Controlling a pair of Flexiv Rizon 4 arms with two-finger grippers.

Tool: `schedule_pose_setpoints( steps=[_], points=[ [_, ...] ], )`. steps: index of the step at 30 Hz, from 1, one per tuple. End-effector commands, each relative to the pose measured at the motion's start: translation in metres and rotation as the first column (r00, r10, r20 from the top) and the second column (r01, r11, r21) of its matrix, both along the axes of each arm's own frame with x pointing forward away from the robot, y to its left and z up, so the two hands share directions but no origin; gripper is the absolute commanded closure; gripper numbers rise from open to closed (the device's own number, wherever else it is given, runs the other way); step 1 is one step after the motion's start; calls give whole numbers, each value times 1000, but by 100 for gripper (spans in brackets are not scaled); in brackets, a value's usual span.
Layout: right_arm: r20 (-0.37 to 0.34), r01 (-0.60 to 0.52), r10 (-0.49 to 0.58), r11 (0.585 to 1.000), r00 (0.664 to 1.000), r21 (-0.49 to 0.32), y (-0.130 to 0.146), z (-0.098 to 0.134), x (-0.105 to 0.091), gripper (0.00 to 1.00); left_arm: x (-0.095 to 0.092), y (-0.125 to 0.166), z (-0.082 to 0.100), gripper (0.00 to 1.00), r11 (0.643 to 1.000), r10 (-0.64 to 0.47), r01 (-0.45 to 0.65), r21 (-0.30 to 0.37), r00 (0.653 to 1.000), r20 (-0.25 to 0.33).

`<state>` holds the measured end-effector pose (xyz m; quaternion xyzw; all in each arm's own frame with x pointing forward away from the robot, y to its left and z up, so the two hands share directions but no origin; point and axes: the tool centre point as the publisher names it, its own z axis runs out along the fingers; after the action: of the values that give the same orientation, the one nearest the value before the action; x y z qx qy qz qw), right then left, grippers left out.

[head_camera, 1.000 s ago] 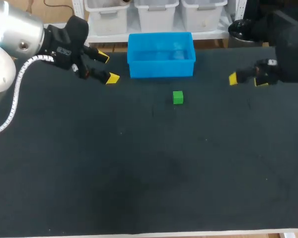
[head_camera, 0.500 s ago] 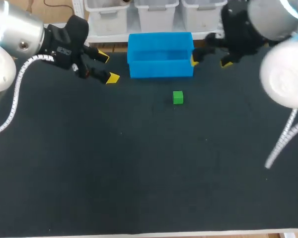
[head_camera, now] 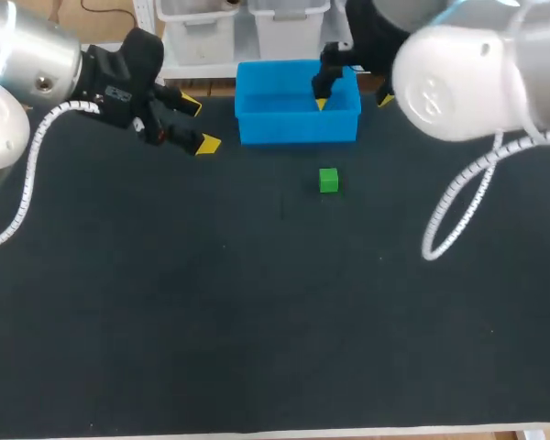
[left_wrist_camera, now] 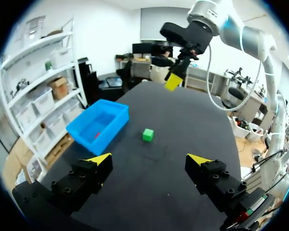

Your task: Use the left arm to pick the red cube and place it into the blue plastic box first, then use the right arm to grasp the green cube and put it into the same blue plastic box after the first action is fully finished.

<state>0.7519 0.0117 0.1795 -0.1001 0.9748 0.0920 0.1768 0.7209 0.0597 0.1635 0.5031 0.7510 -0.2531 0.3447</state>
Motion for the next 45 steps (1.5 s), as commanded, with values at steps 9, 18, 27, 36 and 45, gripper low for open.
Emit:
schedule_pose_setpoints(
  steps=[9,18,27,36,45],
  points=[
    [-210,3,-18,997,977,-73,17,-11,16,0,0,1,-1,0,1000,-2,2,-6,1000,4],
    [-260,-7,-23,994,965,-112,22,-16,19,0,0,1,-1,0,1000,-2,2,-6,1000,4],
    [-267,9,-42,992,963,-123,24,-18,21,0,0,1,-1,0,1000,-2,2,-6,1000,4],
    [-232,12,-37,994,972,-109,27,-15,23,0,0,1,-1,0,1000,-2,2,-6,1000,4],
    [-232,12,-37,994,972,-109,27,-15,23,0,0,1,-1,0,1000,-2,2,-6,1000,4]
  ],
)
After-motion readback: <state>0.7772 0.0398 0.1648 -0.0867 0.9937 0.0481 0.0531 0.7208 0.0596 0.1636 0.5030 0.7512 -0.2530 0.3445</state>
